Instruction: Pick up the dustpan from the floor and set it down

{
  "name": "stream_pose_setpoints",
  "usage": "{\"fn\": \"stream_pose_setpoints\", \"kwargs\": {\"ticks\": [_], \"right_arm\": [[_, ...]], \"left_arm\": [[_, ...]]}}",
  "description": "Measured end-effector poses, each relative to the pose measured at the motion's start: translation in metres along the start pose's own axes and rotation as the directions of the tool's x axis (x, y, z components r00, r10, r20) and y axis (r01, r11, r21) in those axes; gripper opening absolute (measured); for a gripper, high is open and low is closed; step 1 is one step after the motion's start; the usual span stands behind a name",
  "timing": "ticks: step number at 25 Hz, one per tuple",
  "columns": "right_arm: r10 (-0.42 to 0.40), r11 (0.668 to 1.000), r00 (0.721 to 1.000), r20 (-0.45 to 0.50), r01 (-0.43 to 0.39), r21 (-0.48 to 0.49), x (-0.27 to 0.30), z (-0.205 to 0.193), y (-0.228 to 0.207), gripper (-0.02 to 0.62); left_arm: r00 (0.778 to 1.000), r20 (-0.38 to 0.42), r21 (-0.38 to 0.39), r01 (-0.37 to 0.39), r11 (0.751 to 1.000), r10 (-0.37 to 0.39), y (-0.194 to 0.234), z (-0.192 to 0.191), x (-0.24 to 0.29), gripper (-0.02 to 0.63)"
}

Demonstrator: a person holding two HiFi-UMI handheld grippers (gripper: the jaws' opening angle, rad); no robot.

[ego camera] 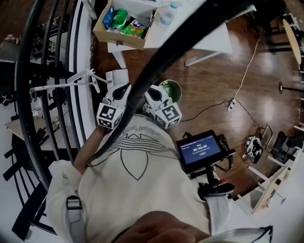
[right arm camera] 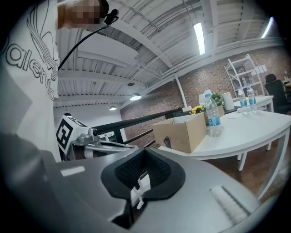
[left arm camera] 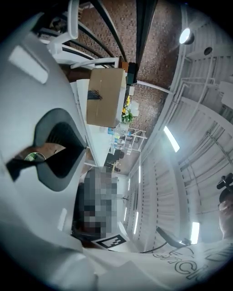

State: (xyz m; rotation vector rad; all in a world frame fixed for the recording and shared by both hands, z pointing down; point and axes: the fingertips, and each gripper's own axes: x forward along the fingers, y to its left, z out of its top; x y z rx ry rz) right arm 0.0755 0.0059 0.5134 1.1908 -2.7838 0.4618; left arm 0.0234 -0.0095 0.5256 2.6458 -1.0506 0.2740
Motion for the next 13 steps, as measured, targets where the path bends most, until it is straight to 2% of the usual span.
{"fn": "stream_pose_setpoints", "kwargs": {"ticks": [5,13], "right_arm": [[-0.006,1.000,1.000,0.000,0.006,-0.009,-0.003,-0.004,-0.002,0.000],[-0.011,1.000,1.000,0.010,0.011,-0.006,0.001,0.009,-0.004,0.000]], "left_arm": [[0.999,-0.001,0.006,0.035,0.999,-0.035,-0.011,-0.001,0.005,0.020],[1.000,-0.011,0.010,0.025,1.000,-0.025,-0.004,0.007,0.009,0.020]]}}
